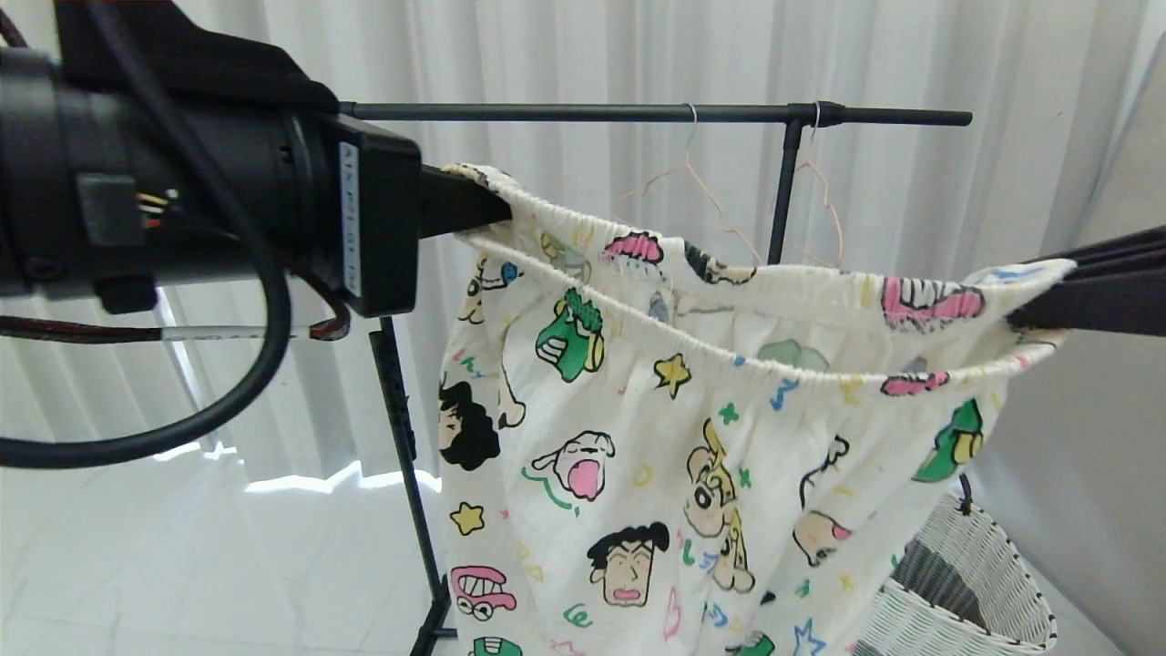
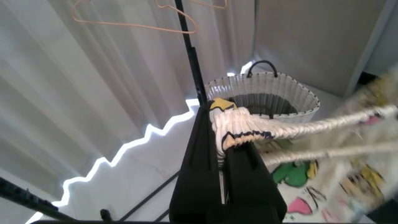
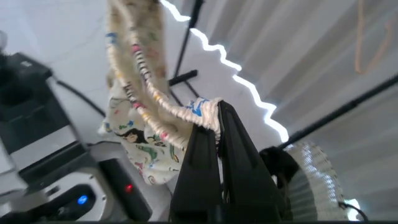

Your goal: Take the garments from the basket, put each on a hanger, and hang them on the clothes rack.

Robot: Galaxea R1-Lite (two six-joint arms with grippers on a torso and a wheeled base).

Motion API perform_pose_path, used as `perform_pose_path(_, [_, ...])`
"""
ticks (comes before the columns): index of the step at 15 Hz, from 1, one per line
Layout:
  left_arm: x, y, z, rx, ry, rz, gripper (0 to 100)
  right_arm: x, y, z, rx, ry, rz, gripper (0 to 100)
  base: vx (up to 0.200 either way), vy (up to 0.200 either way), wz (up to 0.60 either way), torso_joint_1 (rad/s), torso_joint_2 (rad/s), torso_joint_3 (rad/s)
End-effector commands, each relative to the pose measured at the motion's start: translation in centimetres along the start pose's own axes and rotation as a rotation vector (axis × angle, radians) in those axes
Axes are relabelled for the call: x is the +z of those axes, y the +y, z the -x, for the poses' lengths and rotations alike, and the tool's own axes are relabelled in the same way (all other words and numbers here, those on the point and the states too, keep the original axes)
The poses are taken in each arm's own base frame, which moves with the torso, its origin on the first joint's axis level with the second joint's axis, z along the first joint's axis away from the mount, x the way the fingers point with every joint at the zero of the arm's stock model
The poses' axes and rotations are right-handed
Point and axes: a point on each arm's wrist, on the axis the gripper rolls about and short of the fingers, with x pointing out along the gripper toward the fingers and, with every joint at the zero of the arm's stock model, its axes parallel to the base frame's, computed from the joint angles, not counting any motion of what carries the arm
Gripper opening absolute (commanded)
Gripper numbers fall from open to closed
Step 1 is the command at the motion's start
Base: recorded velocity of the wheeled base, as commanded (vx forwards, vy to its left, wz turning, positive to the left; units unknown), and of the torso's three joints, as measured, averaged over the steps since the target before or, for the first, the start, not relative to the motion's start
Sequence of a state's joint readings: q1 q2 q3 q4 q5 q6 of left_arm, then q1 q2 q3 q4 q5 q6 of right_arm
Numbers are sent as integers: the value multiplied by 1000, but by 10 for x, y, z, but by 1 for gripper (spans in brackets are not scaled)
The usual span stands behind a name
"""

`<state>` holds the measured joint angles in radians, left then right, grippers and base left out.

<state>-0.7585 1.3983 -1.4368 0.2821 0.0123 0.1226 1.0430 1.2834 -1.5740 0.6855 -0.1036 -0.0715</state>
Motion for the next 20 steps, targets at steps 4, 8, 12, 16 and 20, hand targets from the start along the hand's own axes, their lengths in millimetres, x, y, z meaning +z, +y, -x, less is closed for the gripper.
perform_pose_path(4, [2,2,-26,6,21,5,0,-5,18,4,117,6,45,0,0,0,0,0,0,0])
perform_pose_path(8, [2,4,-25,15,19,7,0,-7,19,3,122,13,49,0,0,0,0,0,0,0])
perform_pose_path(12, [1,4,-24,13,20,5,0,-10,18,5,114,20,46,0,0,0,0,0,0,0])
perform_pose_path(16, [-6,3,-6,13,19,4,0,-11,2,-3,5,23,0,0,0,0,0,0,0,0])
perform_pose_path(20, [-49,-4,40,-1,76,-2,0,2,-27,-40,-140,-65,-68,0,0,0,0,0,0,0])
